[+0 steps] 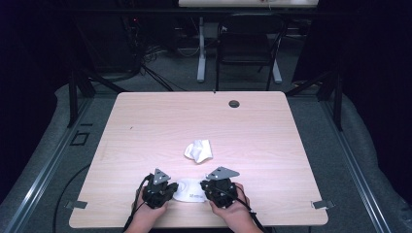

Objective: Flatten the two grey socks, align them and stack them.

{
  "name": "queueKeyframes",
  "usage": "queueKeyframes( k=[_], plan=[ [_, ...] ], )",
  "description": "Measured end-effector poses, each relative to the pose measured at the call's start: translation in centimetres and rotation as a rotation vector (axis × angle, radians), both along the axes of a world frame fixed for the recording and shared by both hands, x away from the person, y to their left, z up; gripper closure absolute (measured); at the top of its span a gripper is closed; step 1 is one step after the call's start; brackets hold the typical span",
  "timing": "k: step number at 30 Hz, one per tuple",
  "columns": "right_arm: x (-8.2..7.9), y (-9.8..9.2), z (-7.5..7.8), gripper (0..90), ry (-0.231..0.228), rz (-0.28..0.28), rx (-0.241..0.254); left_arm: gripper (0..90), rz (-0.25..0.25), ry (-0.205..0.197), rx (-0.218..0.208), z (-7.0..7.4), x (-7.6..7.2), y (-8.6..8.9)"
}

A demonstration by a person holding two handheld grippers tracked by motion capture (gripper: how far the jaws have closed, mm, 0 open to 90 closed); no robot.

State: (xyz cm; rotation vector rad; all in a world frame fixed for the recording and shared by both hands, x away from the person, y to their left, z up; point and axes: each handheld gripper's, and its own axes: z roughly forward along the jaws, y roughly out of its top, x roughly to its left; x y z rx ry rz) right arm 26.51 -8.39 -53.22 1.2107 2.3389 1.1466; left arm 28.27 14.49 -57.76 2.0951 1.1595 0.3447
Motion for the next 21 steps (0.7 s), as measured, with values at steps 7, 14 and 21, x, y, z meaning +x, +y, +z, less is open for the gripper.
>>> queueKeyframes(
  k=[7, 14, 21],
  plan=[
    [0.0, -2.9, -0.5, 86.0, 0.033, -0.050, -0.006, 87.2, 0.008, 0.007, -0.002, 0.1, 0.0, 0.0],
    [0.0, -4.1, -2.0, 85.9, 0.111, -0.070, -0.039, 87.2, 0.010, 0.020, -0.008, 0.1, -0.3, 0.0],
    [0.0, -4.7, -3.1, 84.7, 0.149, -0.095, -0.074, 87.2, 0.017, 0.024, -0.009, 0.1, -0.4, 0.3]
  ],
)
